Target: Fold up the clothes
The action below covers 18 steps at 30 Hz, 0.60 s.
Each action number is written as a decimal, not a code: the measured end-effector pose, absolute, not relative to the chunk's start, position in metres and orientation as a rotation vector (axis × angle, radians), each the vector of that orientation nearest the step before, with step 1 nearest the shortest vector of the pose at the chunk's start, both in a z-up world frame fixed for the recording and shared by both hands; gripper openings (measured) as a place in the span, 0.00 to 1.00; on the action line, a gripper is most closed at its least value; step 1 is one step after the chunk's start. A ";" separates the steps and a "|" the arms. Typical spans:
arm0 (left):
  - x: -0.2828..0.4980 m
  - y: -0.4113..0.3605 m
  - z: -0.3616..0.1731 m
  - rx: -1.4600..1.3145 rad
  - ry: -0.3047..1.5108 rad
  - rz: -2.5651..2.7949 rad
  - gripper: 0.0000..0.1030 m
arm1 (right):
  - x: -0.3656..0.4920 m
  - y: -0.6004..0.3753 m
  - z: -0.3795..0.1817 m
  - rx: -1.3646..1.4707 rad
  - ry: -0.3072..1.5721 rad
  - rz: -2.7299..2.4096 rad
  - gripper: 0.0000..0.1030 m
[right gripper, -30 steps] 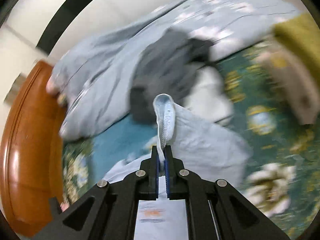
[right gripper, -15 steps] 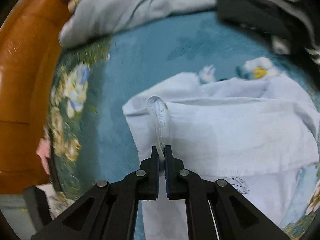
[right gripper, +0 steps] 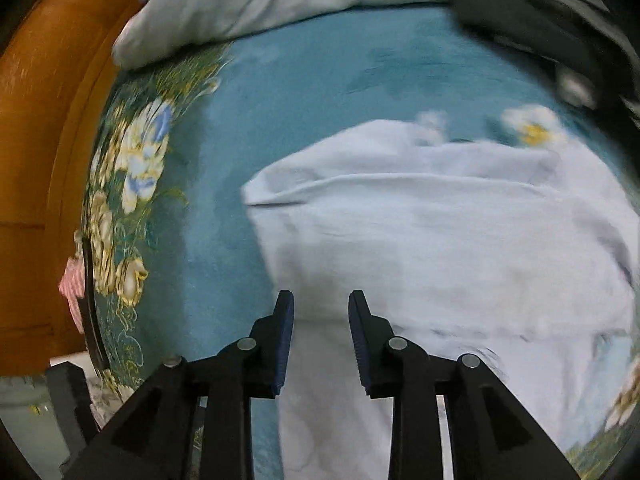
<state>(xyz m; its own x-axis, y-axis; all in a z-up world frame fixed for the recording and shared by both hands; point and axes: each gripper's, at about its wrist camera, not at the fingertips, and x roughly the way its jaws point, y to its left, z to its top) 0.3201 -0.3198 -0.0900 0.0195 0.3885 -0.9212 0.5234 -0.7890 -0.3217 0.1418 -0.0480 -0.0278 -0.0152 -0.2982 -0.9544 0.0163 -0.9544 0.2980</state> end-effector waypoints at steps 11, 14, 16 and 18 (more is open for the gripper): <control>0.362 -0.244 -0.101 2.316 0.769 -1.973 0.61 | 0.276 0.139 -0.018 2.301 -0.557 -2.211 0.28; 0.389 -0.228 -0.109 2.346 0.698 -1.957 0.61 | 0.324 0.166 -0.032 2.403 -0.536 -2.157 0.28; 0.406 -0.221 -0.113 2.351 0.652 -1.947 0.61 | 0.357 0.184 -0.042 2.471 -0.520 -2.120 0.28; 0.423 -0.215 -0.118 2.369 0.639 -1.925 0.61 | 0.379 0.193 -0.050 2.505 -0.550 -2.079 0.28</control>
